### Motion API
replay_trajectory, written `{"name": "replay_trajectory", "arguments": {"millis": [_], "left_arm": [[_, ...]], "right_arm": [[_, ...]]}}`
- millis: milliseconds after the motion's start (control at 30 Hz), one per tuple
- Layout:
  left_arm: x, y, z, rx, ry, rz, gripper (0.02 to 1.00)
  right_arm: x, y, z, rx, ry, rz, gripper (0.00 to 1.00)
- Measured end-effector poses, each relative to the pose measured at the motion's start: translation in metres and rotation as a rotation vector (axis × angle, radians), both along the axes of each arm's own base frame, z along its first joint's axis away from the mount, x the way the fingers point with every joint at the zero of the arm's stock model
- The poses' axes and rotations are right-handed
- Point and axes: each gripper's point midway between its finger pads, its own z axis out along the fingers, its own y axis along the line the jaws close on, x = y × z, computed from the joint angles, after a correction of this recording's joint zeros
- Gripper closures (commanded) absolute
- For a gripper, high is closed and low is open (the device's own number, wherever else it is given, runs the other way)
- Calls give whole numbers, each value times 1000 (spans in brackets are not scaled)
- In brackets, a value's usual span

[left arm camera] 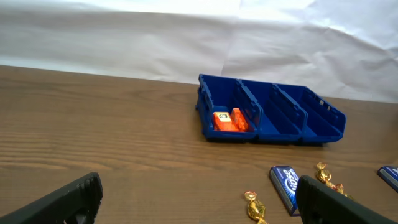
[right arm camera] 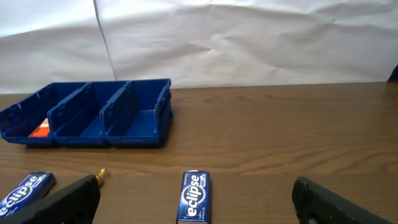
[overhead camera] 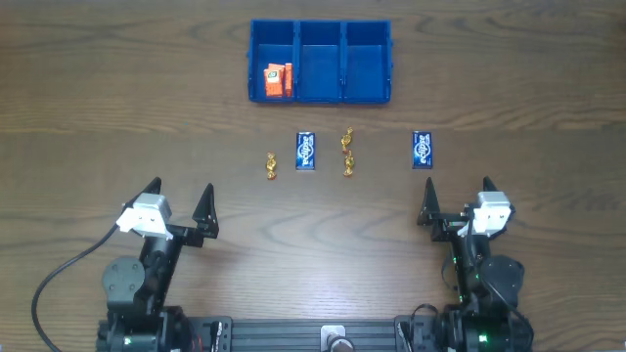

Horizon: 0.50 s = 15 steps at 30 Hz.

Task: Sort Candies Into Trays

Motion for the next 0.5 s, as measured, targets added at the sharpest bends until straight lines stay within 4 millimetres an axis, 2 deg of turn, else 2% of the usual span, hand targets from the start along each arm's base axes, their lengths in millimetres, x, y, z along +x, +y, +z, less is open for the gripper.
{"name": "replay_trajectory", "arguments": {"millis": [333,500], "left_arm": [[0,0,0,-1,1,0,20],[0,0,0,-1,1,0,23]], "right_arm": [[0,0,1,1,-3,1,3],[0,5,8,10,-32,27,3]]}}
